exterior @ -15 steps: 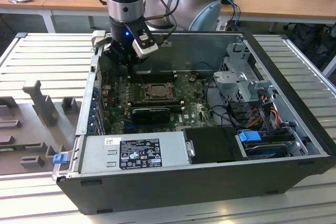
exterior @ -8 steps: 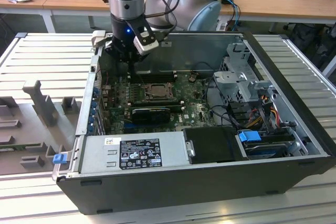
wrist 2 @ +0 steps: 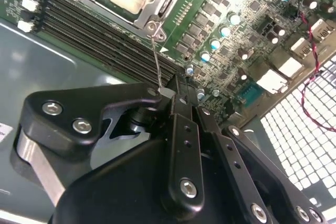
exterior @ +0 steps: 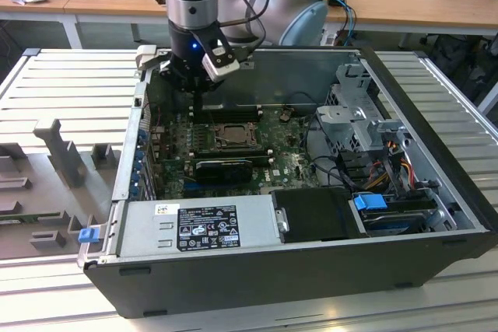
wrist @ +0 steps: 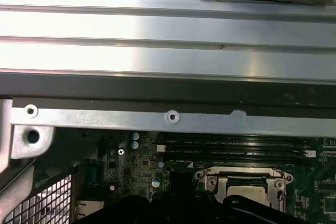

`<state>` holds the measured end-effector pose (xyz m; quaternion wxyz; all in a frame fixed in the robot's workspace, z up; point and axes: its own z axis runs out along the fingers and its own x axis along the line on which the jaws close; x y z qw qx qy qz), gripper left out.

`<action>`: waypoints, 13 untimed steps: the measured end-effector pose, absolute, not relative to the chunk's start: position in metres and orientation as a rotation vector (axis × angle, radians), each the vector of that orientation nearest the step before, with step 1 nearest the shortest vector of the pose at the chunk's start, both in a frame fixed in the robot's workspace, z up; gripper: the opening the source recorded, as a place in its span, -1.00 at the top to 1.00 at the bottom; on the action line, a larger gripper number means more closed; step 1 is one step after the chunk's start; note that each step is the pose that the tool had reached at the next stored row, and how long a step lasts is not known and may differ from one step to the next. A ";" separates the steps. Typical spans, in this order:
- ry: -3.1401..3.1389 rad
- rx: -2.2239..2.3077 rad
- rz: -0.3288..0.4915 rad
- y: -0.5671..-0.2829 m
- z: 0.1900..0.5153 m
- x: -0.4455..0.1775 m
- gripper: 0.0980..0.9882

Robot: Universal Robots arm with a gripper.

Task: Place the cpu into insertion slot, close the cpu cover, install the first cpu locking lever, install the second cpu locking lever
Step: 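Install the first cpu locking lever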

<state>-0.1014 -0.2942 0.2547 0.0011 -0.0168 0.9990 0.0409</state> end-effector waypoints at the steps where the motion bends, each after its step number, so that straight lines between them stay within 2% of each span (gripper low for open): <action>1: 3.136 -0.053 0.128 -0.294 0.255 -0.100 0.98; 13: 3.136 -0.053 0.128 -0.294 0.255 -0.089 0.98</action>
